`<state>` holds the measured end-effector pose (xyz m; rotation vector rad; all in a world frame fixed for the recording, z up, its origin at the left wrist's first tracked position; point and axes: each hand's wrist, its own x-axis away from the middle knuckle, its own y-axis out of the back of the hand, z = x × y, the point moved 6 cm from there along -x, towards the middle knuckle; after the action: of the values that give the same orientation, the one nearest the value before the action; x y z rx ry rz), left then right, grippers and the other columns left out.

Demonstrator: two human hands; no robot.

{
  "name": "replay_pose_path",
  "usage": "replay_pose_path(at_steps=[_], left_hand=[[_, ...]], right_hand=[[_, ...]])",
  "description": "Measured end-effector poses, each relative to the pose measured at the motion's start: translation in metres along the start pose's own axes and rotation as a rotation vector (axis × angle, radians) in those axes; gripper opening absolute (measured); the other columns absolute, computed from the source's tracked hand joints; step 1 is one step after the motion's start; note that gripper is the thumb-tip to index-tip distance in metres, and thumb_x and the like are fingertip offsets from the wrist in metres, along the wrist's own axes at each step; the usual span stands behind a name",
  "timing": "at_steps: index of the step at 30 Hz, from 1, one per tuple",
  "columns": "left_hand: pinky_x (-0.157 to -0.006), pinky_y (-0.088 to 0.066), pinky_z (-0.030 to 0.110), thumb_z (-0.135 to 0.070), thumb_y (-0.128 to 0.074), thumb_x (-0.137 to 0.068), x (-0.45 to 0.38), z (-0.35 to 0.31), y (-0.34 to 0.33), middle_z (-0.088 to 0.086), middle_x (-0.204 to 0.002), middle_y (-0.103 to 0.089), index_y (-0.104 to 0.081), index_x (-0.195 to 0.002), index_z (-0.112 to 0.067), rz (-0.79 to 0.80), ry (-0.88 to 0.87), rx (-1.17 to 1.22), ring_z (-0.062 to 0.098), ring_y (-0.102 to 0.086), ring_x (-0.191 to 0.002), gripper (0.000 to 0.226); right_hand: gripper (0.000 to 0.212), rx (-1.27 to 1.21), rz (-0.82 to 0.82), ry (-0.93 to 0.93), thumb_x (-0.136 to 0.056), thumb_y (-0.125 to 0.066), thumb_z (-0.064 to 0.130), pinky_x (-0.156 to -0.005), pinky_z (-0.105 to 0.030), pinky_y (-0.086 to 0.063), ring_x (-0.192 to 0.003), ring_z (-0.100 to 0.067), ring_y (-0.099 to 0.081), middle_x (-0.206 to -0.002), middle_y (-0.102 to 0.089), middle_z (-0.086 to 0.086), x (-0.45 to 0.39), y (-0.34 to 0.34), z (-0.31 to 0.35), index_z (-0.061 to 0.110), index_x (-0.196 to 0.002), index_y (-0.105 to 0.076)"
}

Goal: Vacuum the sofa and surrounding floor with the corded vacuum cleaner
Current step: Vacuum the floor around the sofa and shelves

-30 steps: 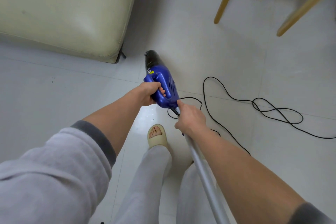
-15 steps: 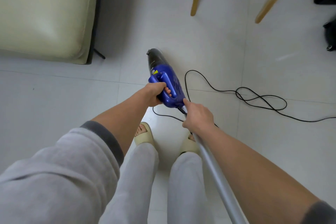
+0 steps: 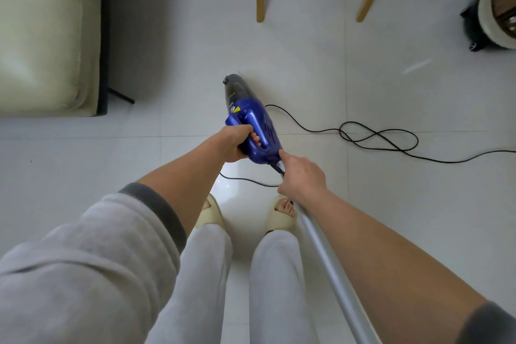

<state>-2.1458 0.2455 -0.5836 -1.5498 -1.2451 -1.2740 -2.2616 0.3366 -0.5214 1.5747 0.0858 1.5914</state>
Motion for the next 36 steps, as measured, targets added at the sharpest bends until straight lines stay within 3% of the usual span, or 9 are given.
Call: replay_pose_path(at_steps=[8,20,27,34,36], left_hand=[[-0.064,-0.049,0.026,-0.003,-0.039,-0.094,0.002,-0.005,-0.035,0.003,-0.062,-0.049,-0.049,-0.077,-0.008,0.046,-0.002,-0.073,0.015,-0.048,-0.055,0.020],[-0.064,-0.050,0.025,-0.001,-0.043,-0.092,0.007,0.004,-0.058,0.004,-0.062,-0.051,-0.051,-0.077,-0.006,0.054,-0.023,-0.130,0.015,-0.051,-0.056,0.018],[-0.062,-0.050,0.025,-0.002,-0.043,-0.094,0.019,0.023,-0.044,0.004,-0.063,-0.050,-0.050,-0.078,-0.007,0.022,0.010,-0.146,0.015,-0.050,-0.056,0.018],[-0.066,-0.052,0.027,-0.004,-0.044,-0.094,0.030,0.026,-0.034,0.004,-0.065,-0.052,-0.051,-0.080,-0.007,-0.003,0.039,-0.145,0.016,-0.052,-0.058,0.016],[-0.066,-0.052,0.028,-0.004,-0.047,-0.092,0.032,0.020,-0.038,0.006,-0.069,-0.054,-0.053,-0.089,-0.005,-0.006,0.021,-0.171,0.017,-0.055,-0.063,0.006]], right_hand=[[0.046,-0.034,-0.056,-0.042,-0.078,-0.058,0.005,-0.061,-0.030,-0.038,-0.076,-0.027,-0.048,-0.086,-0.051,-0.001,0.004,0.006,-0.025,0.021,-0.119,-0.045],[0.050,-0.063,-0.040,-0.089,-0.079,-0.060,0.005,-0.062,-0.030,-0.037,-0.078,-0.026,-0.048,-0.087,-0.051,-0.001,0.014,-0.003,-0.047,0.019,-0.123,-0.041],[0.051,-0.034,0.000,-0.080,-0.081,-0.065,0.017,-0.059,-0.029,-0.035,-0.076,-0.023,-0.048,-0.088,-0.051,0.002,0.031,-0.019,-0.040,0.020,-0.124,-0.039],[0.052,0.006,0.040,-0.028,-0.079,-0.065,0.010,-0.060,-0.030,-0.039,-0.079,-0.024,-0.049,-0.089,-0.051,-0.001,0.033,-0.013,-0.035,0.019,-0.124,-0.041],[0.047,-0.003,0.025,-0.014,-0.079,-0.061,0.007,-0.062,-0.031,-0.038,-0.079,-0.025,-0.048,-0.089,-0.050,-0.002,0.031,-0.008,-0.037,0.017,-0.121,-0.043]])
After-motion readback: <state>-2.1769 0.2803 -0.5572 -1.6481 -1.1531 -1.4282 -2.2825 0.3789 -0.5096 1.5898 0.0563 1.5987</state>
